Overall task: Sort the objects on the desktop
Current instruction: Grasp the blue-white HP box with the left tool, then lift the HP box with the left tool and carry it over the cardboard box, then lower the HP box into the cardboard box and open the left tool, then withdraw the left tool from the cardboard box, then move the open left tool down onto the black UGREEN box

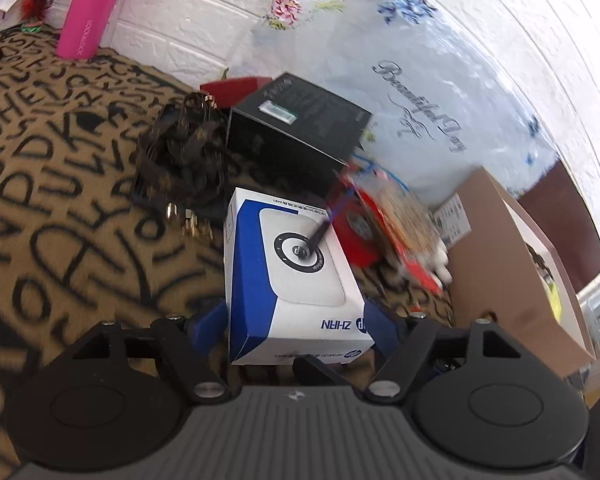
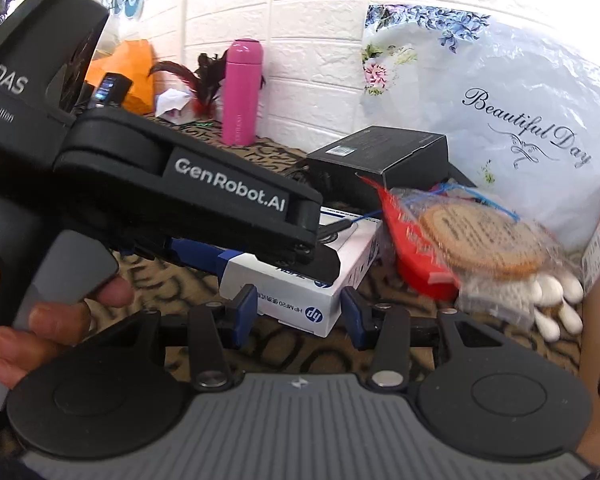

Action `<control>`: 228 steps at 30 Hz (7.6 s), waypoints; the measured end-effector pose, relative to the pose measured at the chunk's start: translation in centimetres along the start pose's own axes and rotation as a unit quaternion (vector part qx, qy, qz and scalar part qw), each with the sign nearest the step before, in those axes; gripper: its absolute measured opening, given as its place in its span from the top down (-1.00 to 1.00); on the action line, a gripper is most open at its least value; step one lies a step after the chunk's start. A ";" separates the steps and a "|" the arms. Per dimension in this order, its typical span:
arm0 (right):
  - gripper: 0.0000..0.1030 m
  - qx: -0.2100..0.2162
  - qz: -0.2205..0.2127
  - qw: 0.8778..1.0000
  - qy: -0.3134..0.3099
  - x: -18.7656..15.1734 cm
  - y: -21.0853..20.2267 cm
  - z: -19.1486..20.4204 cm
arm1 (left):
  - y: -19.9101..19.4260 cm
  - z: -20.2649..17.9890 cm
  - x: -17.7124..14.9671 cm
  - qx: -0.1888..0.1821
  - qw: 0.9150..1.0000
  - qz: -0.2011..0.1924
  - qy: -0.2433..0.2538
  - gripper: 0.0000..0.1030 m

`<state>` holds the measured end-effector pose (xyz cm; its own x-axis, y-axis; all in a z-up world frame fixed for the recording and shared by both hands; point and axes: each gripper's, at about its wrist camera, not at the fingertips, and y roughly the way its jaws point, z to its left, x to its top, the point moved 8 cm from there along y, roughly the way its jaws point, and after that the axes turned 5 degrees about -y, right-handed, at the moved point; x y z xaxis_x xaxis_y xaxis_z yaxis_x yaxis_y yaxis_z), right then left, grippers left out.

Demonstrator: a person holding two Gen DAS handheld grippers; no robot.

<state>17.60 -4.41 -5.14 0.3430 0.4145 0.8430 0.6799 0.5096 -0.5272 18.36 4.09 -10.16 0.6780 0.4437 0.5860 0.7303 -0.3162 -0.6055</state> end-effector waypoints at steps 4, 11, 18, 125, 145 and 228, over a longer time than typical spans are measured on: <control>0.12 0.014 0.009 1.000 0.009 -1.3 -2.8 1.0 | -2.0 -0.7 -2.6 -0.002 1.000 0.004 0.011 -0.51; 0.12 0.027 0.026 0.999 0.008 -5.0 -8.6 3.1 | -4.6 -2.9 -8.0 -0.011 0.997 0.041 0.059 -0.51; 0.07 0.012 0.048 0.998 0.042 -8.6 -14.1 2.9 | -5.6 -5.7 -12.1 -0.070 0.990 0.078 0.093 -0.56; -0.74 -0.194 -0.013 0.971 0.139 -1.1 -13.1 -27.2 | 7.4 -27.7 -1.5 -0.150 0.978 0.008 0.142 -0.91; -0.78 -0.135 -0.069 0.981 0.124 -1.6 -16.3 -11.8 | -4.3 -15.8 -5.8 -0.069 0.989 -0.080 0.100 -0.92; -0.75 -0.007 -0.017 0.999 -0.038 7.6 9.6 -8.3 | 7.0 0.0 9.0 -0.025 0.999 -0.035 -0.027 -0.45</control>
<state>32.16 -2.64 -2.88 0.2695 0.4528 0.8499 0.6996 0.5145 -0.4959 29.56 5.86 -9.17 0.6207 0.5107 0.5949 0.7798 -0.3236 -0.5358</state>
